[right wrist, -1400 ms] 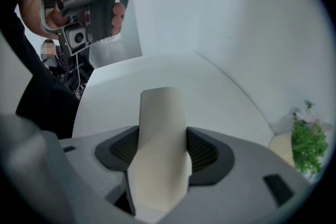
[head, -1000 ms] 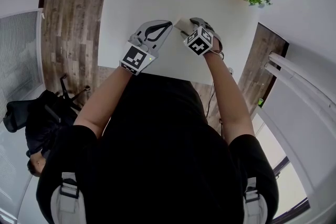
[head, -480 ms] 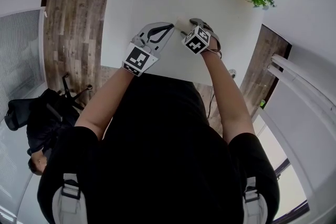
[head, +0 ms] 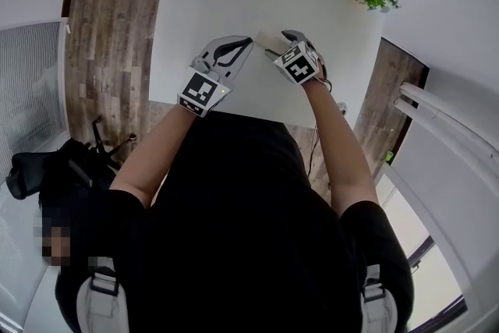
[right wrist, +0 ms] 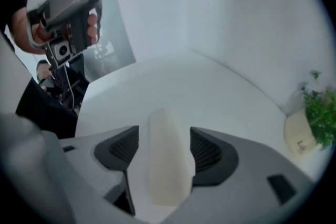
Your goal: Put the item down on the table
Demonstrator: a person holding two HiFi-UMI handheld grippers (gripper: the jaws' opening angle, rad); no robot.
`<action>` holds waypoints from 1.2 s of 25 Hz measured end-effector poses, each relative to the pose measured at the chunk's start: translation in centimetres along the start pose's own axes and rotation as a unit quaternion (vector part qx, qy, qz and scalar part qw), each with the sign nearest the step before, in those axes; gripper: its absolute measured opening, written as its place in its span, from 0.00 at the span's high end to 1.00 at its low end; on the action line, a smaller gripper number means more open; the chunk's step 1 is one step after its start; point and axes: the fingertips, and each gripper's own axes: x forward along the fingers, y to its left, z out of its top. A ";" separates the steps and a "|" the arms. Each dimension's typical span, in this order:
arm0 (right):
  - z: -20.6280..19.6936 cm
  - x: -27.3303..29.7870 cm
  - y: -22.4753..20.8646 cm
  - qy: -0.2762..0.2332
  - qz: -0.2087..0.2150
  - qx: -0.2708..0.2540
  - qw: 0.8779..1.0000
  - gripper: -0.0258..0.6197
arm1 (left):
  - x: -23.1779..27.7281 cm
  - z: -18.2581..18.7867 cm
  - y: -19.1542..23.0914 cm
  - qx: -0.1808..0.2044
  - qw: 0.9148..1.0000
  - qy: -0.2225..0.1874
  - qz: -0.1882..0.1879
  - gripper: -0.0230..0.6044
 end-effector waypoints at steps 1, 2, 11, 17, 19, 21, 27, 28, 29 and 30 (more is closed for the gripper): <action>0.6 -1.0 0.1 -0.026 0.005 0.017 1.000 0.51 | 0.0 0.4 -0.2 0.001 1.000 -0.001 -0.002 0.97; 1.4 -2.2 0.3 -0.055 0.011 0.033 0.998 0.51 | 0.0 0.8 -0.5 0.003 1.000 -0.002 -0.005 0.97; 7.0 -16.5 0.8 -0.309 -0.033 0.104 0.945 0.55 | -0.4 6.4 -3.2 0.014 0.999 -0.033 -0.032 0.97; 9.3 -24.7 0.8 -0.391 -0.069 0.113 0.911 0.66 | -0.9 11.3 -4.3 0.037 0.996 -0.066 -0.038 0.97; 10.0 -27.1 1.2 -0.418 -0.076 0.093 0.900 0.71 | -1.0 12.8 -5.0 0.033 0.996 -0.071 -0.036 0.97; 10.5 -29.3 1.7 -0.444 -0.084 0.073 0.889 0.79 | -1.2 14.3 -6.0 0.034 0.995 -0.085 -0.042 0.97; 11.3 -34.3 3.1 -0.487 -0.106 0.053 0.865 0.94 | -2.0 18.0 -8.6 0.050 0.990 -0.121 -0.055 0.97; 11.3 -34.7 3.3 -0.491 -0.107 0.051 0.863 0.95 | -2.0 18.4 -8.9 0.053 0.989 -0.122 -0.057 0.97; 11.4 -35.1 3.4 -0.494 -0.107 0.048 0.862 0.96 | -1.9 18.7 -9.3 0.055 0.989 -0.123 -0.058 0.97; 11.4 -35.3 3.6 -0.496 -0.106 0.045 0.861 0.96 | -1.9 18.9 -9.5 0.058 0.989 -0.124 -0.059 0.97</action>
